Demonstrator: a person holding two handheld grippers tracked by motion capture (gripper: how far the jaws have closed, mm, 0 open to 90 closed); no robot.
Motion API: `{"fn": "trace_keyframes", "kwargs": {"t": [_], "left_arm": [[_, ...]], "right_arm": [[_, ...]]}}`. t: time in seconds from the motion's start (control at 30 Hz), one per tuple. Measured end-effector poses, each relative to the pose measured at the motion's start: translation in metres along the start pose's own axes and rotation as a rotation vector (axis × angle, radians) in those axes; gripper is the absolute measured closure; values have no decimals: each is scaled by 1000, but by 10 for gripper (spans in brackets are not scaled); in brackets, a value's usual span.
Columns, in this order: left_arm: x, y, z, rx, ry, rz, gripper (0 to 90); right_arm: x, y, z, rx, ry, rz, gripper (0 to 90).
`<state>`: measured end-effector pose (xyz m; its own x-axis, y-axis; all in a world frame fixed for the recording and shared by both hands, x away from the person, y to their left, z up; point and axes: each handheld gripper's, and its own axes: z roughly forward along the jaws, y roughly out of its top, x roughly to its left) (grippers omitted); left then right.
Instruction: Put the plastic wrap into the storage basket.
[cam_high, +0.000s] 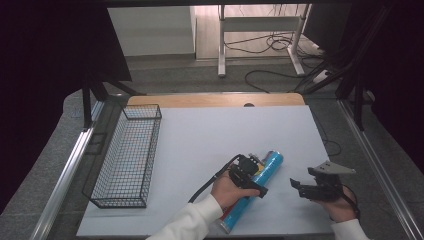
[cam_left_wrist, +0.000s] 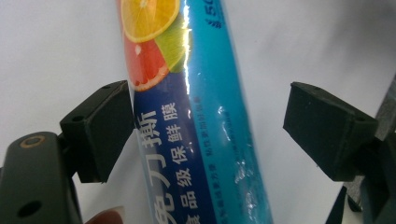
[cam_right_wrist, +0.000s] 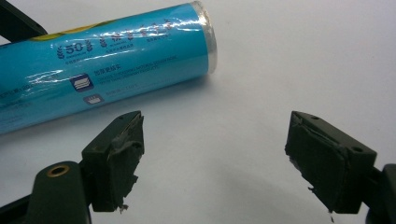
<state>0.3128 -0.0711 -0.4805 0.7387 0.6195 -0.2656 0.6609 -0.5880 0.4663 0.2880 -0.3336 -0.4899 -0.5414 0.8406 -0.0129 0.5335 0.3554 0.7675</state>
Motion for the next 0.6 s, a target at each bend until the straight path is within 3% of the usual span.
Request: {"fn": "trace_keyframes", "kwargs": {"t": [0.27,0.37,0.4,0.6], "left_arm": [[3,1,11,62,17,-19,190],[7,0,16,93,25,-45,227],[9,0,17,92,-8,-58,260],[11,0,16,92,-21,-75,285]], "right_arm": [[0,-1,1,4,-9,0,201],[0,-1,1,7,-11,-2,201],[0,-1,2,7,-11,-5,201],[0,-1,2,7,-13,-7,202]]}}
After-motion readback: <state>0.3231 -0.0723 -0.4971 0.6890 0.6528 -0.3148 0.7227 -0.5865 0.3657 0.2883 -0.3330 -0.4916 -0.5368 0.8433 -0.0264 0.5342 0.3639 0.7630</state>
